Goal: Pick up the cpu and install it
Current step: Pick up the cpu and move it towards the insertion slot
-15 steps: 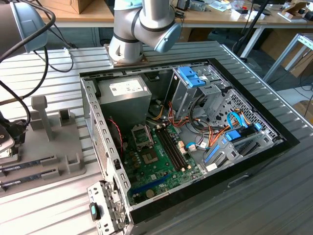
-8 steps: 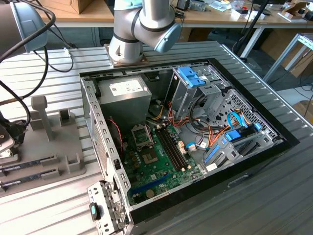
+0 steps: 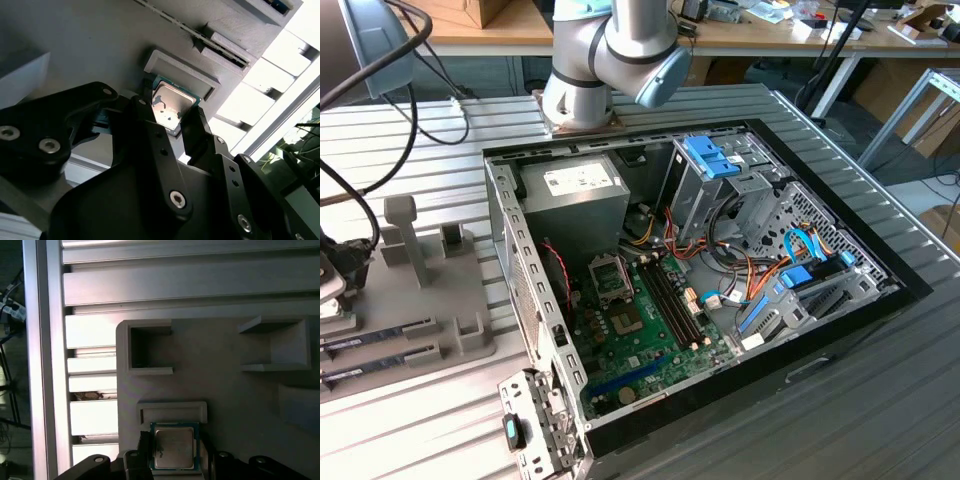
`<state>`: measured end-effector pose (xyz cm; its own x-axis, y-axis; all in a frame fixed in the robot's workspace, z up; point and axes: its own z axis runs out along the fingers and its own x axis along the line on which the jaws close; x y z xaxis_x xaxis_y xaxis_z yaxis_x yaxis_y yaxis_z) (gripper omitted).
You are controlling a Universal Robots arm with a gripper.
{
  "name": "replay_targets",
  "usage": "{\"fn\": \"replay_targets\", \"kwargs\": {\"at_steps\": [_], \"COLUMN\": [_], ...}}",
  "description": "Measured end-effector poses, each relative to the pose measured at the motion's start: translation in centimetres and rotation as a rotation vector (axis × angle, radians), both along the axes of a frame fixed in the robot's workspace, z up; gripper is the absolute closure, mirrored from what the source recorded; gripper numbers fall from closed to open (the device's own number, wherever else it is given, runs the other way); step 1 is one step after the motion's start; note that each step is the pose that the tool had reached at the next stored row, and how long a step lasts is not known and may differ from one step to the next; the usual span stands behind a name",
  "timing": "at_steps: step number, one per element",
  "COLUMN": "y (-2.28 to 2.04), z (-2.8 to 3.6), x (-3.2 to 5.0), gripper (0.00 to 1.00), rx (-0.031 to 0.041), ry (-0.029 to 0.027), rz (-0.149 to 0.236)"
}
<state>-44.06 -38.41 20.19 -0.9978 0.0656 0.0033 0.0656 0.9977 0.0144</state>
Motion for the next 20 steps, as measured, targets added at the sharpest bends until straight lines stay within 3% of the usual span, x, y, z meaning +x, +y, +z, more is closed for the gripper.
{"fn": "replay_targets", "kwargs": {"at_steps": [9,13,14,16,19,20], "y": [0.00,0.00,0.00,0.00,0.00,0.00], "z": [2.16,3.48,4.34,5.31,8.11,8.75], "x": [0.00,0.00,0.00,0.00,0.00,0.00], "gripper": [0.53,0.53,0.53,0.53,0.53,0.53], "rx": [0.0025,0.0058,0.0075,0.0088,0.0101,0.0101], "ry": [0.0001,0.0001,-0.0001,-0.0002,-0.0001,0.0000], "rz": [0.000,0.000,0.000,0.000,0.000,0.000]}}
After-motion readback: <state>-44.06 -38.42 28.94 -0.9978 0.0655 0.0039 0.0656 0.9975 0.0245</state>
